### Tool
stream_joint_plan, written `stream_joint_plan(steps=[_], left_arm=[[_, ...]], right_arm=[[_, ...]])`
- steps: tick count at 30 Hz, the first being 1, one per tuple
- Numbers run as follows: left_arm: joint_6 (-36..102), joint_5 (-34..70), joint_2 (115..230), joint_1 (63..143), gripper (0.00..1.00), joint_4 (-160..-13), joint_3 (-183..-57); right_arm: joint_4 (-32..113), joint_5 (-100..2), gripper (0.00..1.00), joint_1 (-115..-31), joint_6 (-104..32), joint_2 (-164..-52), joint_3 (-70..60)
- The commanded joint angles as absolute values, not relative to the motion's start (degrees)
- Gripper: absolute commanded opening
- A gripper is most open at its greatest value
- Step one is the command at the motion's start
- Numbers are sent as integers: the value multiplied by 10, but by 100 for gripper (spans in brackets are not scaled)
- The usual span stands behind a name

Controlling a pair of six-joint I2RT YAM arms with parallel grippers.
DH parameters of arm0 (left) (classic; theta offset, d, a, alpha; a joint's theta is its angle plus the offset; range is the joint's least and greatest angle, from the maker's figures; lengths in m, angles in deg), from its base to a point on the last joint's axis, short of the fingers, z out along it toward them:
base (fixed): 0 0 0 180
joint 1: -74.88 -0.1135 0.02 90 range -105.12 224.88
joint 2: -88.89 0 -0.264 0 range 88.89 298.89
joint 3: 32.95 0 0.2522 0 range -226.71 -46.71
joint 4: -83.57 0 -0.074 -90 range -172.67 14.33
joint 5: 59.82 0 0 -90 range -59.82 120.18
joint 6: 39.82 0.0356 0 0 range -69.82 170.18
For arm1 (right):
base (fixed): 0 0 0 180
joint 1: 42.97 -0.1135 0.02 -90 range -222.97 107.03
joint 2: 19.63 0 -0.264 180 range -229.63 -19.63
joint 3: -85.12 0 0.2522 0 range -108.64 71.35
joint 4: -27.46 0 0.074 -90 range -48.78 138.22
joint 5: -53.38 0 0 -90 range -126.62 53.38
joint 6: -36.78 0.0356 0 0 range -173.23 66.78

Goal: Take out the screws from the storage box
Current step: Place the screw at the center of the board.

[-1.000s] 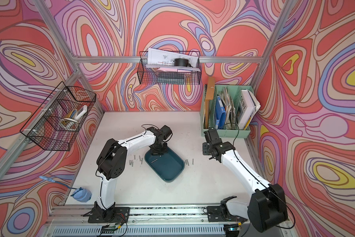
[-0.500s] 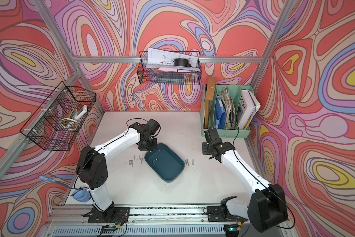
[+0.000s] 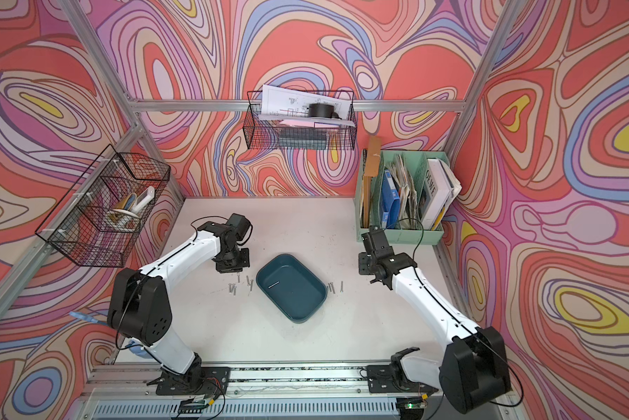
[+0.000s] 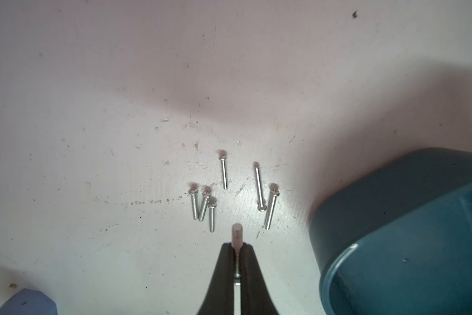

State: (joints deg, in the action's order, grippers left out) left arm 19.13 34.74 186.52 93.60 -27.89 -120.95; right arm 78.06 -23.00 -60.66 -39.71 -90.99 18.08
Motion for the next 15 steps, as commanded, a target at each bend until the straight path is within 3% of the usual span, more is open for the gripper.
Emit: stream_joint_plan(steps=[1, 15], left_arm=[[206, 339, 1886, 934, 3, -303, -1198], [198, 313, 1943, 927, 5, -364, -1158]], right_arm=[[776, -230, 43, -604, -397, -897, 188], [777, -233, 43, -604, -399, -899, 187]])
